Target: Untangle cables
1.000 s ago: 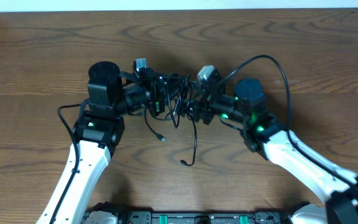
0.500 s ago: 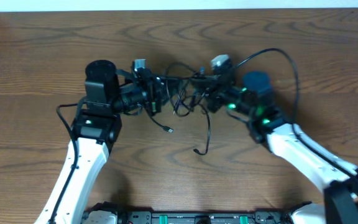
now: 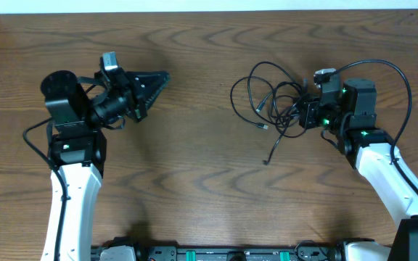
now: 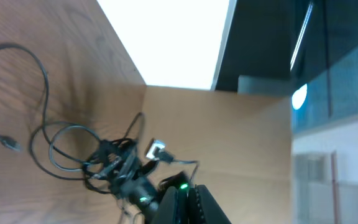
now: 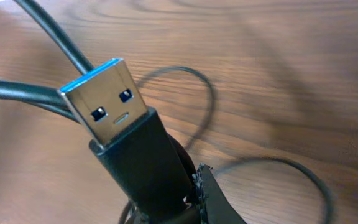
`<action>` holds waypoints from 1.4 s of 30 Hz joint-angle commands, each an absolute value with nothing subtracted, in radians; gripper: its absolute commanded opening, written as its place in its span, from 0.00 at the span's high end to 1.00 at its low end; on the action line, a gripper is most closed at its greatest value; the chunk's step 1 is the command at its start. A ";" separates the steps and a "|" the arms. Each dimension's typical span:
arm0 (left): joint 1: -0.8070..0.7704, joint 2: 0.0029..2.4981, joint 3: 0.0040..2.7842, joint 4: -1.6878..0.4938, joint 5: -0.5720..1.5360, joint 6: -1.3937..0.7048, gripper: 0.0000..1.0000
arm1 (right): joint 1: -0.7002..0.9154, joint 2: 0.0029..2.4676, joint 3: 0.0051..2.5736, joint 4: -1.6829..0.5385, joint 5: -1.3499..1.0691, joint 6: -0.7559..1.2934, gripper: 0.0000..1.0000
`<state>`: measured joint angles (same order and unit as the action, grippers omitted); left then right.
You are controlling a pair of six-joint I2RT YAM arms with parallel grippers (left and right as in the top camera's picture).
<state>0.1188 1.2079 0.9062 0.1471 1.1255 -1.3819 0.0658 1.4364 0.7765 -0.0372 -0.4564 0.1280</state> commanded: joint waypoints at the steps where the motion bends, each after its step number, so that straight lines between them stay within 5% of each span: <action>1: 0.031 1.195 0.920 0.151 1.176 -1.086 0.79 | 0.088 1.407 0.789 -0.022 -0.587 0.253 0.99; 5: -0.128 1.195 0.920 0.097 1.136 -0.804 0.38 | 0.114 1.406 0.810 -0.033 -0.587 0.355 0.99; 7: -0.203 1.195 0.920 0.015 1.038 -0.727 0.28 | 0.125 1.405 0.825 -0.047 -0.586 0.402 0.99; 14: -0.413 1.197 0.920 -0.177 0.613 -0.723 0.24 | 0.134 1.402 0.882 -0.149 -0.583 0.426 0.98; 19: -0.584 1.219 0.920 -0.162 0.276 -0.889 0.11 | 0.161 1.400 0.885 -0.177 -0.583 0.426 0.98; 28: -0.661 1.335 0.920 0.047 0.253 -1.005 0.10 | 0.215 1.399 0.885 -0.208 -0.582 0.425 0.99; 32: -0.661 1.363 0.920 0.085 0.253 -1.008 0.38 | 0.224 1.399 0.885 -0.228 -0.582 0.418 0.98; 36: -0.661 1.369 0.920 0.086 0.253 -1.009 0.92 | 0.228 1.399 0.885 -0.234 -0.548 0.418 0.98; 42: -0.591 1.304 0.921 0.085 0.253 -1.038 0.93 | 0.229 1.399 0.885 -0.429 -0.221 0.414 0.99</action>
<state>-0.6449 1.3636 0.9070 0.0856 0.2642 -1.0122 0.2283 1.4185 0.8711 -0.3481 -0.4545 0.4133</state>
